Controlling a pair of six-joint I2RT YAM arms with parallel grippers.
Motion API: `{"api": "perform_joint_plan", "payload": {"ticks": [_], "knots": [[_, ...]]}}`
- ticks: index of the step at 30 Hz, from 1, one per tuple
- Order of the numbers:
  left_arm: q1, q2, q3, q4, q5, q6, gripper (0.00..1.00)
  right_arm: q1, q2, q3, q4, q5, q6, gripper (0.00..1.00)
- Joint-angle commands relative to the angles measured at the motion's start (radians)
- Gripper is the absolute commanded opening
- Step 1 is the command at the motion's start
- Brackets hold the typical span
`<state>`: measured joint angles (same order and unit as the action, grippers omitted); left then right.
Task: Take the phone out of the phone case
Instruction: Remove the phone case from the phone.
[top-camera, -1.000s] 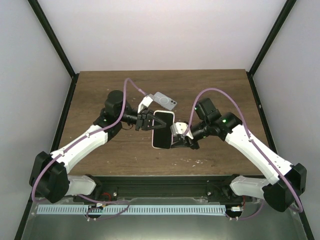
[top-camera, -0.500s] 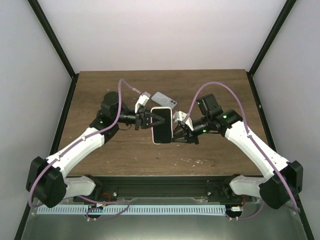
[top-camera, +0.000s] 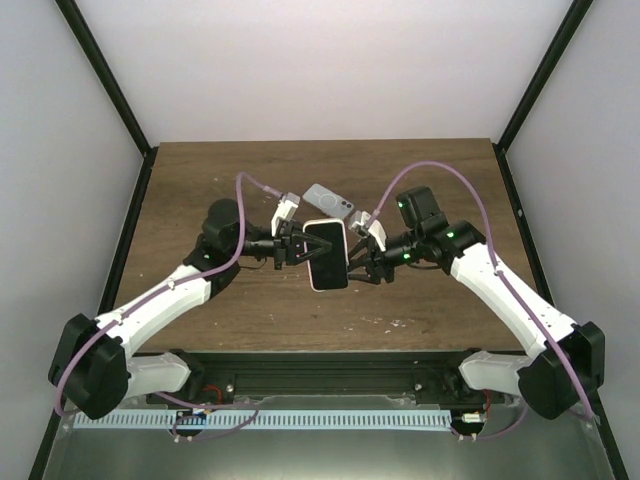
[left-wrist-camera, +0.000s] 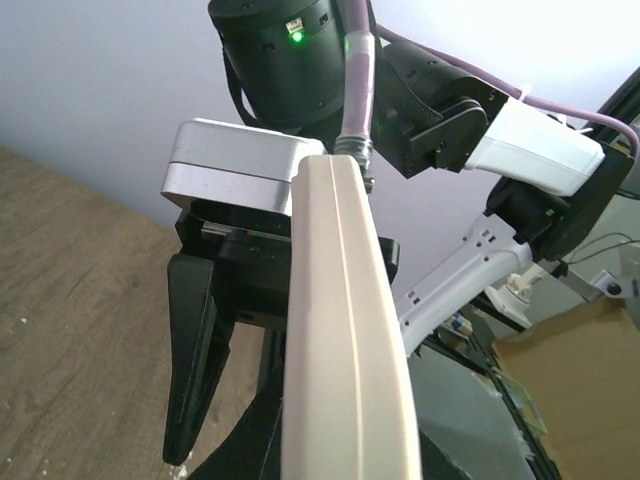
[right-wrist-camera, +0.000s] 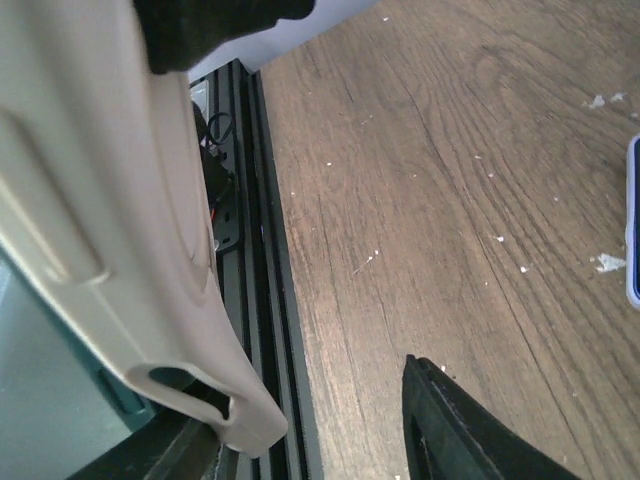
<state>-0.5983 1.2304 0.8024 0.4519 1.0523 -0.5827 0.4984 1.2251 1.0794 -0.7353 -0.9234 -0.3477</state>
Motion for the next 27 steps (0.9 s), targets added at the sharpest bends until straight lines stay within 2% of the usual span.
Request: {"api": "perform_joint_plan", "payload": {"ticks": [1, 6, 10, 12, 15, 18, 22, 24, 27], "knots": [[-0.139, 0.029, -0.078, -0.004, 0.188, -0.082, 0.00, -0.041, -0.023, 0.069, 0.353, 0.016, 0.114, 0.47], [-0.143, 0.068, -0.123, 0.057, 0.178, -0.101, 0.00, -0.059, -0.006, 0.072, 0.384, -0.188, 0.167, 0.60], [-0.142, 0.121, -0.130, 0.066, 0.175, -0.082, 0.00, -0.066, 0.025, 0.051, 0.443, -0.355, 0.191, 0.60], [-0.139, 0.144, -0.119, 0.055, 0.147, -0.068, 0.00, -0.066, 0.038, 0.033, 0.480, -0.382, 0.200, 0.58], [-0.127, 0.179, -0.078, -0.033, 0.090, -0.021, 0.00, -0.066, 0.051, 0.011, 0.523, -0.401, 0.218, 0.49], [-0.110, 0.219, -0.045, -0.125, 0.000, -0.003, 0.00, -0.065, 0.072, -0.011, 0.554, -0.406, 0.266, 0.35], [-0.097, 0.229, -0.092, 0.045, -0.106, -0.091, 0.00, -0.069, 0.064, -0.079, 0.594, -0.380, 0.347, 0.10], [-0.089, 0.223, -0.110, 0.100, -0.178, -0.136, 0.00, -0.070, 0.047, -0.124, 0.600, -0.348, 0.380, 0.02], [-0.086, 0.211, -0.122, 0.098, -0.284, -0.155, 0.03, -0.076, 0.012, -0.199, 0.588, -0.321, 0.399, 0.01]]}}
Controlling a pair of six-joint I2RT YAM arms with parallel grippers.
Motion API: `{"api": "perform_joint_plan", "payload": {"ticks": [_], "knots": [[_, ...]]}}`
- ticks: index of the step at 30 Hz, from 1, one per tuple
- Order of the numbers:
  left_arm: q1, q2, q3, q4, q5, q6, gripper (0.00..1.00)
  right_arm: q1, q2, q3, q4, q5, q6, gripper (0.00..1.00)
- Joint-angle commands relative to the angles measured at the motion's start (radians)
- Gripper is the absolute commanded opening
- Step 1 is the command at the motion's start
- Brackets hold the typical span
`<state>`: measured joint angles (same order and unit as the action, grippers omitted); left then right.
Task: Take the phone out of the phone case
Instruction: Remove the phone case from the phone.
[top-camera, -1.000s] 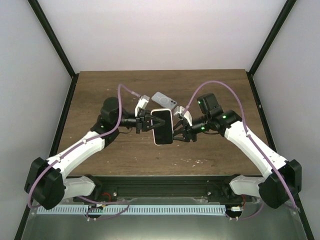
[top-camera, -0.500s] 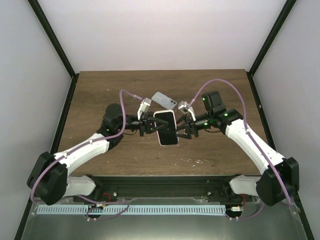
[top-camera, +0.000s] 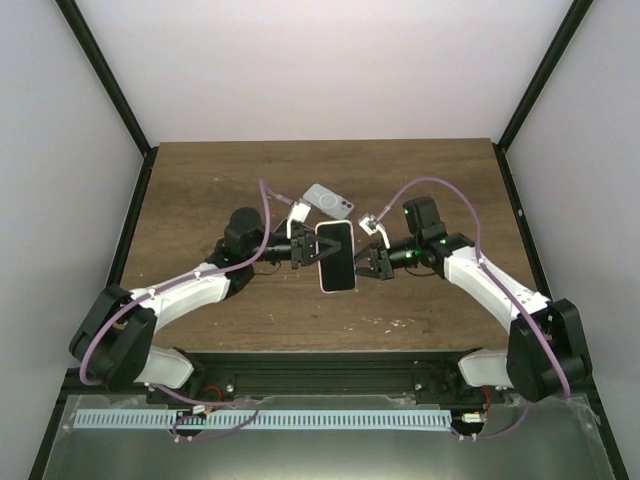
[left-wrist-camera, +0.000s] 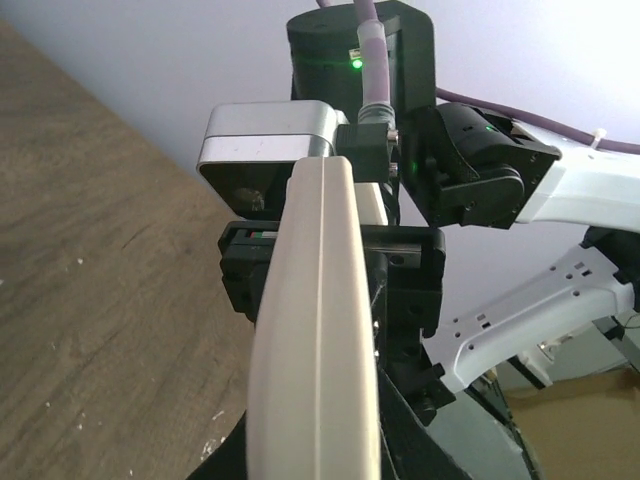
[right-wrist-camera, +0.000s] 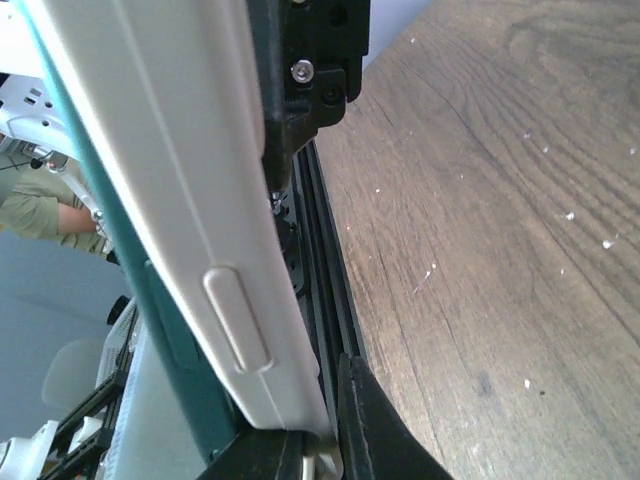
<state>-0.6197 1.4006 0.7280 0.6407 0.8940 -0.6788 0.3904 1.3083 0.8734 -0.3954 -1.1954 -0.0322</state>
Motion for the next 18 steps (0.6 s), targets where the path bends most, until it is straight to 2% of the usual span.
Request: {"api": "perform_joint_plan", "payload": {"ticks": [1, 5, 8, 10, 12, 15, 18], "knots": [[-0.063, 0.038, -0.050, -0.087, -0.156, -0.060, 0.07, 0.028, -0.081, -0.012, 0.235, -0.041, 0.086, 0.01], [-0.065, -0.043, -0.086, -0.123, -0.358, -0.073, 0.38, 0.003, -0.117, -0.032, 0.116, 0.076, 0.075, 0.01], [-0.073, -0.171, -0.121, -0.223, -0.568, -0.023, 0.52, -0.013, -0.152, -0.071, 0.084, 0.207, 0.166, 0.01], [-0.095, -0.256, -0.133, -0.350, -0.726, 0.036, 0.54, -0.019, -0.162, -0.096, 0.054, 0.290, 0.234, 0.01], [-0.121, -0.326, -0.148, -0.438, -0.849, 0.074, 0.56, -0.031, -0.167, -0.110, 0.005, 0.305, 0.259, 0.01], [-0.141, -0.394, -0.188, -0.488, -0.890, 0.065, 0.55, -0.037, -0.182, -0.112, -0.064, 0.372, 0.319, 0.01], [-0.213, -0.446, -0.219, -0.521, -0.961, 0.075, 0.53, -0.041, -0.166, -0.118, -0.129, 0.451, 0.369, 0.01]]}}
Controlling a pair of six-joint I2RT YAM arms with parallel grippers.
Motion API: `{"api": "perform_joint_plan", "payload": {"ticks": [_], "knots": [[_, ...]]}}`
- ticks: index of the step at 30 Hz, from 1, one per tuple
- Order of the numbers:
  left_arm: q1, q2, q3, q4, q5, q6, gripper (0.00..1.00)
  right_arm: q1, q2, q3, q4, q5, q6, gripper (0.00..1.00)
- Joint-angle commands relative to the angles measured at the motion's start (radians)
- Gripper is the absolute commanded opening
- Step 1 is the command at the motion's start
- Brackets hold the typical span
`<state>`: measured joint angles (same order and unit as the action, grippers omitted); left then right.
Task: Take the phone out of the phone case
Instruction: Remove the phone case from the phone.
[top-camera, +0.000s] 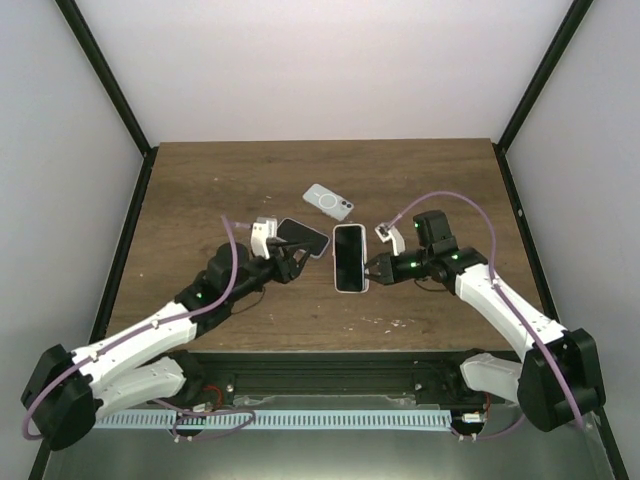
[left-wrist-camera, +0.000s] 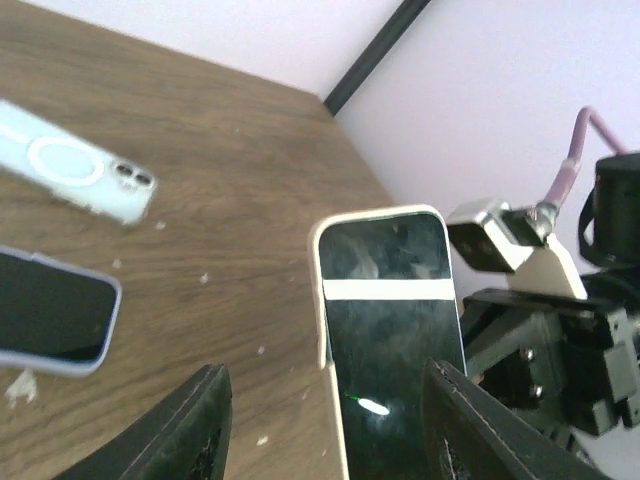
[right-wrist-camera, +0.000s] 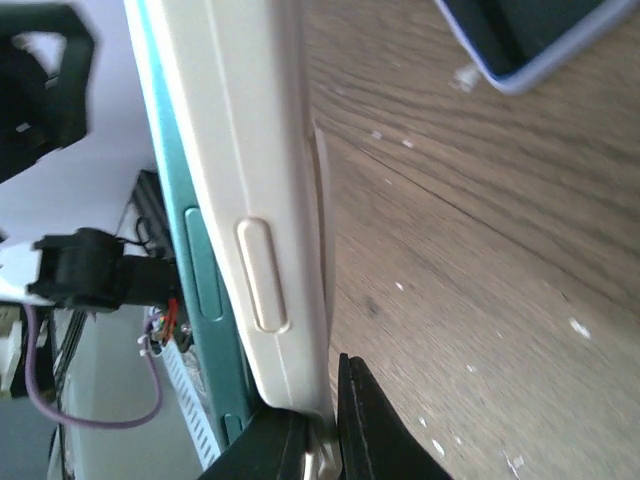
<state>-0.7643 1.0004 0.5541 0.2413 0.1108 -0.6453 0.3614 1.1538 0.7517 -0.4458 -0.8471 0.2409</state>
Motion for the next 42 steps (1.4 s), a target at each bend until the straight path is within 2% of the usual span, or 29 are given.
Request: {"api": "perform_joint_plan", "payload": {"ticks": [1, 8, 13, 17, 20, 22, 28, 37, 42], "knots": [[-0.098, -0.057, -0.051, -0.129, -0.203, 0.051, 0.52, -0.019, -0.006, -0.013, -0.069, 0.092, 0.099, 0.01], [-0.292, -0.020, 0.007, -0.261, -0.363, 0.119, 0.50, -0.033, -0.002, -0.105, 0.028, 0.051, 0.139, 0.01], [-0.339, 0.050, 0.044, -0.287, -0.374, 0.150, 0.52, -0.032, -0.023, -0.111, 0.033, 0.019, 0.083, 0.01], [-0.360, 0.119, 0.083, -0.270, -0.353, 0.182, 0.54, -0.033, 0.002, -0.067, -0.064, -0.028, 0.045, 0.01], [-0.409, 0.179, 0.136, -0.256, -0.387, 0.243, 0.56, -0.035, 0.095, 0.030, -0.236, 0.003, 0.025, 0.01], [-0.450, 0.223, 0.183, -0.267, -0.439, 0.299, 0.57, -0.040, 0.140, 0.084, -0.291, 0.050, 0.026, 0.01], [-0.568, 0.364, 0.309, -0.323, -0.624, 0.429, 0.59, -0.066, 0.202, 0.034, -0.261, 0.052, 0.061, 0.01], [-0.593, 0.455, 0.309, -0.323, -0.666, 0.354, 0.58, -0.085, 0.217, 0.006, -0.203, 0.169, 0.087, 0.01], [-0.593, 0.499, 0.344, -0.347, -0.671, 0.334, 0.58, -0.084, 0.296, 0.016, -0.176, 0.168, 0.113, 0.01]]}}
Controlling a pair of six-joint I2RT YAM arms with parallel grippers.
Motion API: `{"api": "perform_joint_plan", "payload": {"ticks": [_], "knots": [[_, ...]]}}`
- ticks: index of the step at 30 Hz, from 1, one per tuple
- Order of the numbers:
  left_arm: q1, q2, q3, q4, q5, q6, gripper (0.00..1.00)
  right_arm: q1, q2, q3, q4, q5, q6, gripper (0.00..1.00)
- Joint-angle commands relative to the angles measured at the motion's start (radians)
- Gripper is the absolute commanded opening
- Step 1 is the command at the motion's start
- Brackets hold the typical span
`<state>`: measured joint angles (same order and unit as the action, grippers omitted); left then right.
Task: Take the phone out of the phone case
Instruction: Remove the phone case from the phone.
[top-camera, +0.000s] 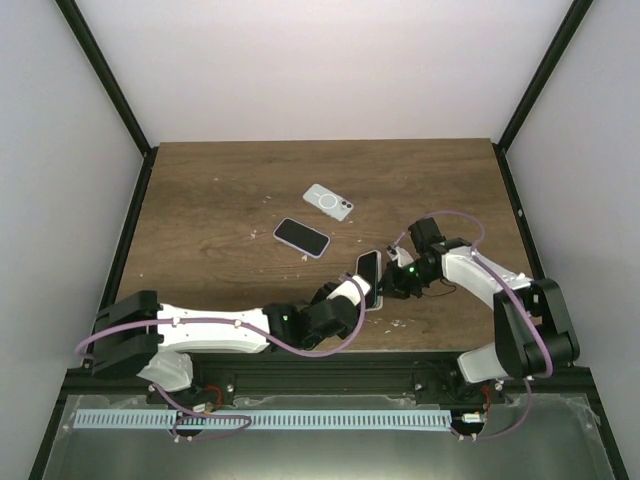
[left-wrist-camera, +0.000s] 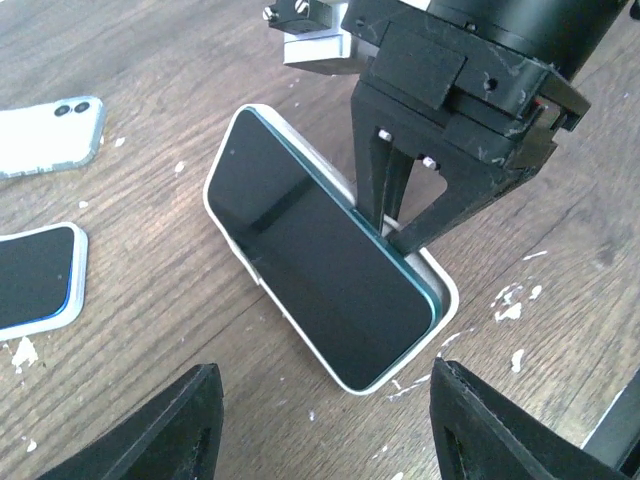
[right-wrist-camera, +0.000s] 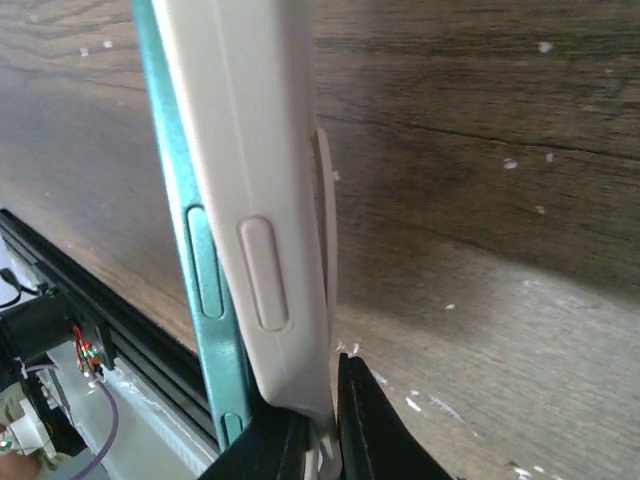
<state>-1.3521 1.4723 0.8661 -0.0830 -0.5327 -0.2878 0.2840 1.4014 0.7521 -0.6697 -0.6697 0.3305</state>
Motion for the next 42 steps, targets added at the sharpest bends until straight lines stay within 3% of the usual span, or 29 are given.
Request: {"api": "perform_joint_plan", "payload": {"ticks": [1, 7, 15, 21, 28, 42], "knots": [[-0.004, 0.032, 0.040, -0.034, -0.026, -0.024, 0.58, -0.007, 0.067, 0.022, 0.056, -0.033, 0.027, 0.01], [-0.004, 0.042, 0.037, -0.060, -0.035, -0.038, 0.58, -0.004, 0.191, 0.068, 0.130, -0.147, 0.023, 0.01], [-0.004, 0.131, 0.083, -0.085, -0.058, -0.023, 0.62, 0.008, 0.295, 0.126, 0.097, -0.201, 0.033, 0.01], [-0.002, 0.229, 0.178, -0.120, -0.098, 0.039, 0.65, 0.009, 0.274, 0.120, 0.090, -0.196, 0.031, 0.01], [0.013, 0.328, 0.260, -0.187, -0.129, 0.062, 0.62, 0.009, 0.257, 0.110, 0.095, -0.186, 0.028, 0.01], [0.051, 0.377, 0.239, -0.164, -0.181, 0.060, 0.57, 0.008, 0.258, 0.098, 0.093, -0.224, 0.019, 0.01]]}}
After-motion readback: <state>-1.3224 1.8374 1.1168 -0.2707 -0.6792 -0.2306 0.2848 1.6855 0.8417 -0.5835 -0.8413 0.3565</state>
